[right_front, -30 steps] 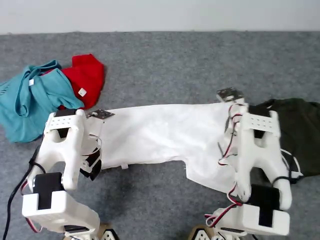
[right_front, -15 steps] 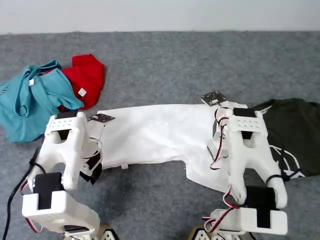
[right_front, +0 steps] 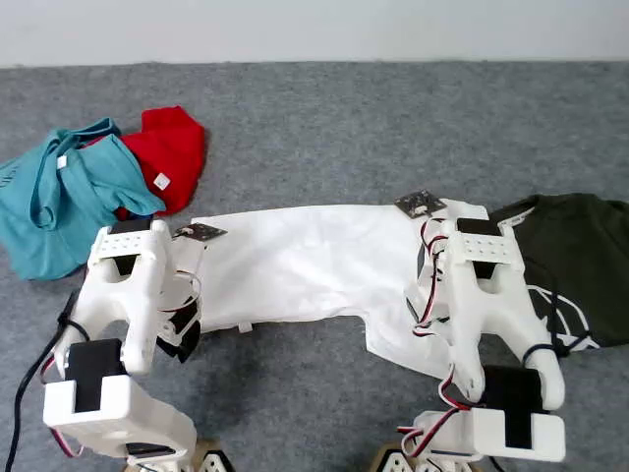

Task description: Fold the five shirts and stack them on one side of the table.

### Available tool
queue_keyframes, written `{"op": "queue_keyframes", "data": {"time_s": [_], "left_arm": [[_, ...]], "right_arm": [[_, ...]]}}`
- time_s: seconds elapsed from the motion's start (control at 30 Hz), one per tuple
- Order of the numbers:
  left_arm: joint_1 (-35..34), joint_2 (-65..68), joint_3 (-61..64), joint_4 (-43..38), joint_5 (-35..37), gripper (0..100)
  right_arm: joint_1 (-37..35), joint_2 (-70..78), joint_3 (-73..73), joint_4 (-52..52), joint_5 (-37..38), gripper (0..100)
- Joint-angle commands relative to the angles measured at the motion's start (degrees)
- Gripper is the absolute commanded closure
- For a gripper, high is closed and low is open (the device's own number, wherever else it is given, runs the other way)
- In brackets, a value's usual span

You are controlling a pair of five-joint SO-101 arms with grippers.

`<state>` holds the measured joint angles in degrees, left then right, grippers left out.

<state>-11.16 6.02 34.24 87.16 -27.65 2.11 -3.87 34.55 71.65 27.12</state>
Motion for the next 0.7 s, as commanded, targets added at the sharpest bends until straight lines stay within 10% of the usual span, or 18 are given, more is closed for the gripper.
{"op": "queue_keyframes", "data": {"time_s": [0.0,0.67], "left_arm": [[0.3,-1.6,0.0,0.4,0.4,92],[0.3,-1.6,0.0,0.4,0.4,92]], "right_arm": [[0.0,-2.2,-0.1,0.0,-0.3,98.0],[0.0,-8.0,-2.4,-3.6,-0.4,98.1]]}}
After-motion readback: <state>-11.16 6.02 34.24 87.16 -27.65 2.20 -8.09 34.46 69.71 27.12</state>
